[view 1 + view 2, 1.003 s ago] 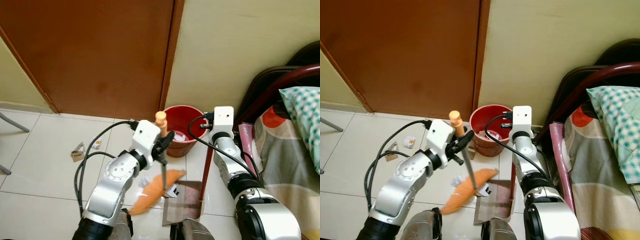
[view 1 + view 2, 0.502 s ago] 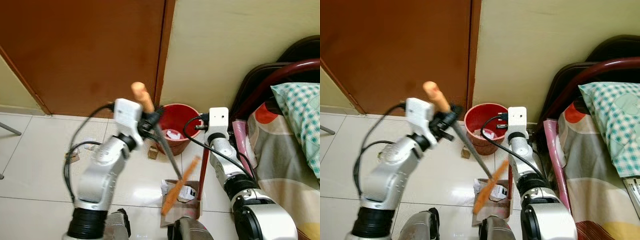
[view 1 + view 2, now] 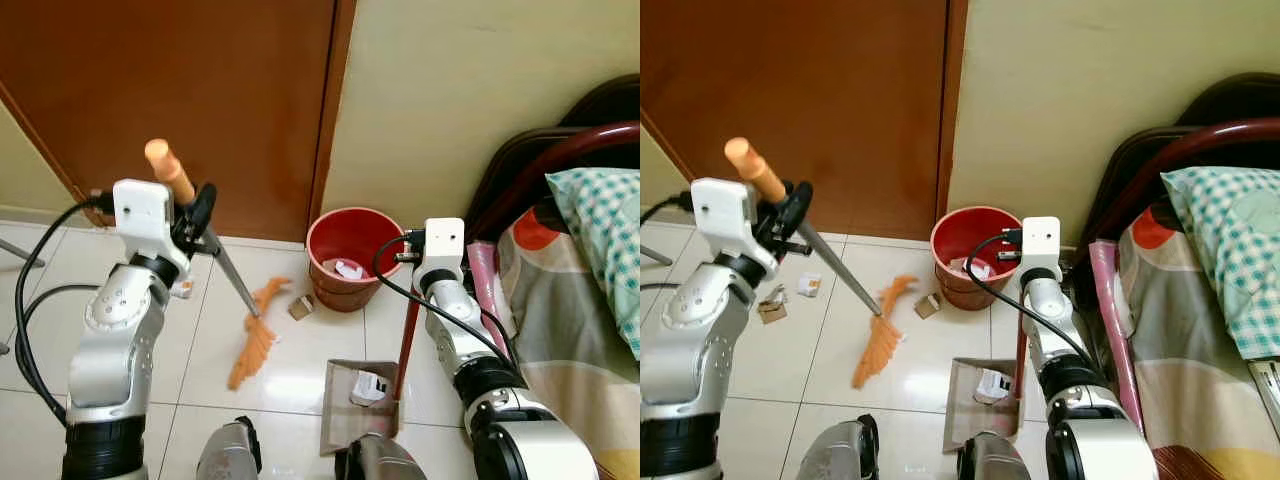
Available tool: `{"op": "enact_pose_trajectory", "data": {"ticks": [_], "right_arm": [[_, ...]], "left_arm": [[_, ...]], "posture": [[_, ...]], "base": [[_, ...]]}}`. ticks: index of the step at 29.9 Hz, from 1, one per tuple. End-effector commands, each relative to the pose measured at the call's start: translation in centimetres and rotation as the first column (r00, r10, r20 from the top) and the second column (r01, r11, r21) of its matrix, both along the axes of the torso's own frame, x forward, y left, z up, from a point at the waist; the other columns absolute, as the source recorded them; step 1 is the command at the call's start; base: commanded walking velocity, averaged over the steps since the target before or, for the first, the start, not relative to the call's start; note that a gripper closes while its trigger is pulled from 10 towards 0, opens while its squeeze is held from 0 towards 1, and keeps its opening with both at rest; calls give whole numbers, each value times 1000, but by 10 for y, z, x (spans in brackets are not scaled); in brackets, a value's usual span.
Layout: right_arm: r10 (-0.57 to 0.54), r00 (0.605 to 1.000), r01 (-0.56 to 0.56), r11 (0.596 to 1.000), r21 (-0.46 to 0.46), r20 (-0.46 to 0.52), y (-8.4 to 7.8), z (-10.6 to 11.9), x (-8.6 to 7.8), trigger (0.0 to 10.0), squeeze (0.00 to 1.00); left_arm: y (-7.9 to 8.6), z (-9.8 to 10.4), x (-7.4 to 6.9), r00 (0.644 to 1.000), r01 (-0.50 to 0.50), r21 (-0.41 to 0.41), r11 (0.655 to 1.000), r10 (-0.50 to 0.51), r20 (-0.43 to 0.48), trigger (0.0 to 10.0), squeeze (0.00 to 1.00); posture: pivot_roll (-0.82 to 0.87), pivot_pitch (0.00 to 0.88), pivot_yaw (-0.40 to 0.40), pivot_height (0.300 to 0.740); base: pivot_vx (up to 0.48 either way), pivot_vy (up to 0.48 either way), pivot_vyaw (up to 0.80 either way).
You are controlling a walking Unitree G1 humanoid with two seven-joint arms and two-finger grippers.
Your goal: Sweep floor
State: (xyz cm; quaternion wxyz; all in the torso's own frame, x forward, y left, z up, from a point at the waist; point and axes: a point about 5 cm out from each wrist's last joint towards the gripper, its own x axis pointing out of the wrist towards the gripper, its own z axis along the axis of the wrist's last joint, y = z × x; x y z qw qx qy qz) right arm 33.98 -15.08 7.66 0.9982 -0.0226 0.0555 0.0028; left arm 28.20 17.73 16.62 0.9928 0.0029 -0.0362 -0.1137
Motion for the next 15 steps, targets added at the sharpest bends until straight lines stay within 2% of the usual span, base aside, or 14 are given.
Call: {"op": "enact_pose_trajectory", "data": {"ticks": [1,8,11,15], "right_arm": [[-4,999,2,998,66,38,-3,9,0,10000,0],[20,990,-42,986,161,136,2,39,5,10000,0],[28,978,-72,975,208,209,3,67,11,10000,0],[33,968,-94,966,239,247,3,88,16,10000,0]], "left_arm": [[-14,-5,-5,998,54,-13,998,-54,-11,10000,0],[-20,-27,-13,996,60,-2,998,-60,-67,10000,0],[-12,-47,-17,993,-34,128,991,48,-108,10000,0],[-5,-62,-20,980,-110,206,972,142,-143,10000,0]], "posture": [[104,144,-97,740],[90,135,-85,740],[78,125,-71,740],[74,120,-67,740]], "base": [[0,0,0],[0,0,0],[0,0,0],[0,0,0]]}}
